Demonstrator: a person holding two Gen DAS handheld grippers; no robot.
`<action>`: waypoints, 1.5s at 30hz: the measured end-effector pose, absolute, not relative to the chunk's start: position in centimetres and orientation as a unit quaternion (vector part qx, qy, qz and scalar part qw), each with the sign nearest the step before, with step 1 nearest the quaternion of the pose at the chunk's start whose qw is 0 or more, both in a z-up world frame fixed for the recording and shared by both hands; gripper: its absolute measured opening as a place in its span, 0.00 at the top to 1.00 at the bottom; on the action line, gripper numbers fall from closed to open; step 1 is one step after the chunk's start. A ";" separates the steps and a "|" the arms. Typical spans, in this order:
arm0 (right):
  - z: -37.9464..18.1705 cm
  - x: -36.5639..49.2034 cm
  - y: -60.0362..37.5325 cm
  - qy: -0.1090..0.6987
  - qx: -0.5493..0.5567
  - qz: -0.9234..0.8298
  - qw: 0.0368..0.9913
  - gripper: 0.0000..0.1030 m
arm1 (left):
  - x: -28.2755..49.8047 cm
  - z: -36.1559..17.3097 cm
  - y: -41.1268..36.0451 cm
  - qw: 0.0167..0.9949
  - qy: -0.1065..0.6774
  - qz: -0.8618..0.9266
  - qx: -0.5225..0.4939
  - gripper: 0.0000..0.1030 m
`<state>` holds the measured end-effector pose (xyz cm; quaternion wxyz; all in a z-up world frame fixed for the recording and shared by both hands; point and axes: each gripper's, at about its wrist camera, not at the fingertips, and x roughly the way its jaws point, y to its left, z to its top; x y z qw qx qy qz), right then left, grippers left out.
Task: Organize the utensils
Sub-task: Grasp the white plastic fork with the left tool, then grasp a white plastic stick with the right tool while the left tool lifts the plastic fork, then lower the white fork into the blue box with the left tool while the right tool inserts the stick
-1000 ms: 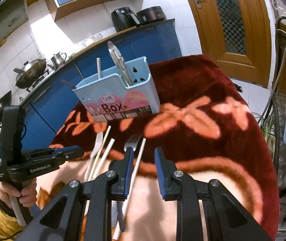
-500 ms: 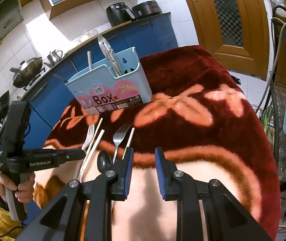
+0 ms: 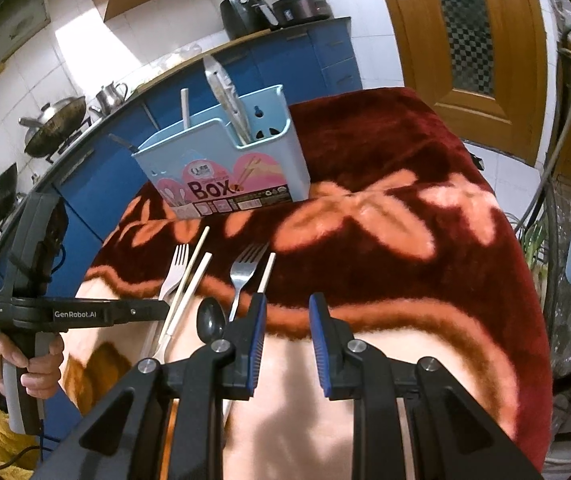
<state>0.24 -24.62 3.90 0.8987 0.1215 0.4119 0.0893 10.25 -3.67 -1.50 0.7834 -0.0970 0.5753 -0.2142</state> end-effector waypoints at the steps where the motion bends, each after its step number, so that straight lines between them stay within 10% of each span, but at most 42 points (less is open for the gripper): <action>1: 4.0 0.4 -24.4 0.415 0.116 0.090 0.898 0.76 | 10.2 -1.4 -3.6 0.785 0.572 -0.215 -0.100 0.93; 28: -0.1 6.9 -21.1 0.585 0.102 0.115 0.796 0.89 | 9.3 2.2 2.0 0.867 0.441 -0.207 -0.103 0.95; 45: 6.4 3.5 -22.4 0.396 0.120 0.139 0.900 0.94 | 10.1 8.5 0.8 0.921 0.311 -0.208 -0.104 0.95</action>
